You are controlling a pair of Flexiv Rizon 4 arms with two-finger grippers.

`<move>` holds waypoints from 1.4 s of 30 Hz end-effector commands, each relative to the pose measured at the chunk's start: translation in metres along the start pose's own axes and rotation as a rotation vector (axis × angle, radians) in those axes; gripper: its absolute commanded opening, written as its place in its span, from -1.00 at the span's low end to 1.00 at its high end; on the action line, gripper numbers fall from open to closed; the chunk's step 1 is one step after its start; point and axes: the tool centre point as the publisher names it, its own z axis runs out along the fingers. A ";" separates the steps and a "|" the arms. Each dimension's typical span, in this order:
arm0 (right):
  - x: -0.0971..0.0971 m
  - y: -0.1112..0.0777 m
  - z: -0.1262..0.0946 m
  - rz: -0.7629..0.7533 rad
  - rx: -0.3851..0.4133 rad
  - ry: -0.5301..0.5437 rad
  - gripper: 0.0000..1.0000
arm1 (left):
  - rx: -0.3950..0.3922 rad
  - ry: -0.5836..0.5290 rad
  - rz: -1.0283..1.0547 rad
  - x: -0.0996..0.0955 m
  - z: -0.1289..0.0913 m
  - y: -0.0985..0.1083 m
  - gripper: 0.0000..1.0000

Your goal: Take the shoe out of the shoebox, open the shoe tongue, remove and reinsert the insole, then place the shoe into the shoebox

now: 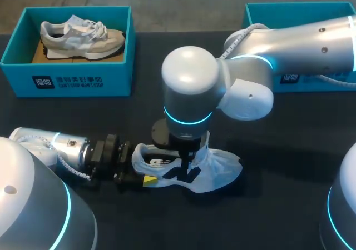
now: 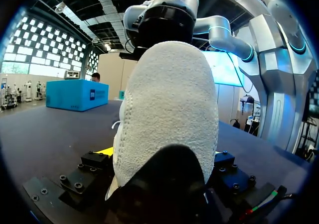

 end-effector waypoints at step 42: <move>0.026 0.011 0.062 0.016 0.061 0.164 -0.36 | 0.000 -0.002 0.000 0.001 -0.001 0.003 -1.00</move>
